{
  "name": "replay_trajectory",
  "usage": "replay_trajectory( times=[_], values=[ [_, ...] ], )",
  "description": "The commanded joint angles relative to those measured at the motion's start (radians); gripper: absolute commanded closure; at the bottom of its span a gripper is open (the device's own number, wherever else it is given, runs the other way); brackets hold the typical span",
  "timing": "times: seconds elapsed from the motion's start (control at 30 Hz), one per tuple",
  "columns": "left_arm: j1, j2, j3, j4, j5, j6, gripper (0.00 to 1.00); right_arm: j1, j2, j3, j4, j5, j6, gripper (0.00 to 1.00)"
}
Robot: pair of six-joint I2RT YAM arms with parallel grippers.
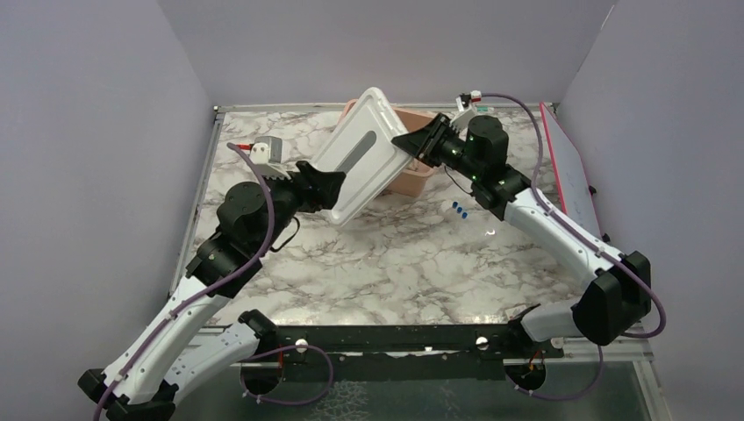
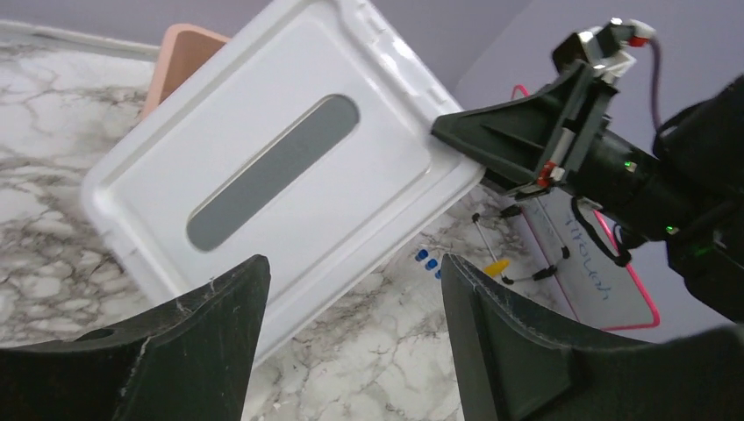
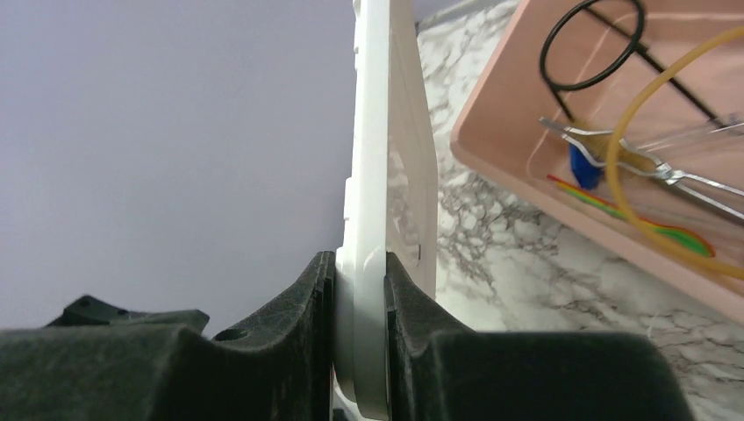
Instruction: Organize the chemistry lab equipment
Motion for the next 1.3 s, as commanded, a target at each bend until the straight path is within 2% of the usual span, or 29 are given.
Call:
replay_trajectory(
  times=[0.0, 0.17, 0.3, 0.53, 0.63, 0.8, 1.03, 1.27],
  values=[
    [0.003, -0.006, 0.033, -0.124, -0.147, -0.127, 0.25, -0.016, -0.08, 0.064, -0.028, 0.212, -0.023, 0.99],
    [0.002, 0.047, 0.073, -0.125, -0.13, -0.142, 0.25, -0.058, -0.11, 0.119, -0.088, 0.333, -0.029, 0.99],
    [0.002, 0.119, 0.104, -0.099, -0.169, -0.115, 0.24, -0.072, -0.102, 0.162, -0.063, 0.343, 0.028, 0.99],
    [0.042, 0.291, 0.201, -0.064, -0.207, -0.092, 0.2, -0.087, 0.006, 0.256, -0.009, 0.38, 0.118, 1.0],
    [0.121, 0.369, 0.251, -0.054, -0.136, -0.104, 0.2, -0.099, 0.059, 0.263, 0.012, 0.386, 0.188, 0.99],
    [0.304, 0.482, 0.263, 0.076, 0.049, -0.147, 0.21, -0.105, 0.162, 0.273, 0.071, 0.383, 0.26, 1.0],
    [0.391, 0.714, 0.341, 0.126, 0.078, -0.131, 0.21, -0.105, 0.261, 0.256, 0.132, 0.399, 0.302, 0.99],
    [0.442, 0.873, 0.376, 0.171, 0.248, -0.112, 0.21, -0.105, 0.242, 0.158, 0.147, 0.495, 0.302, 0.99]
  ],
)
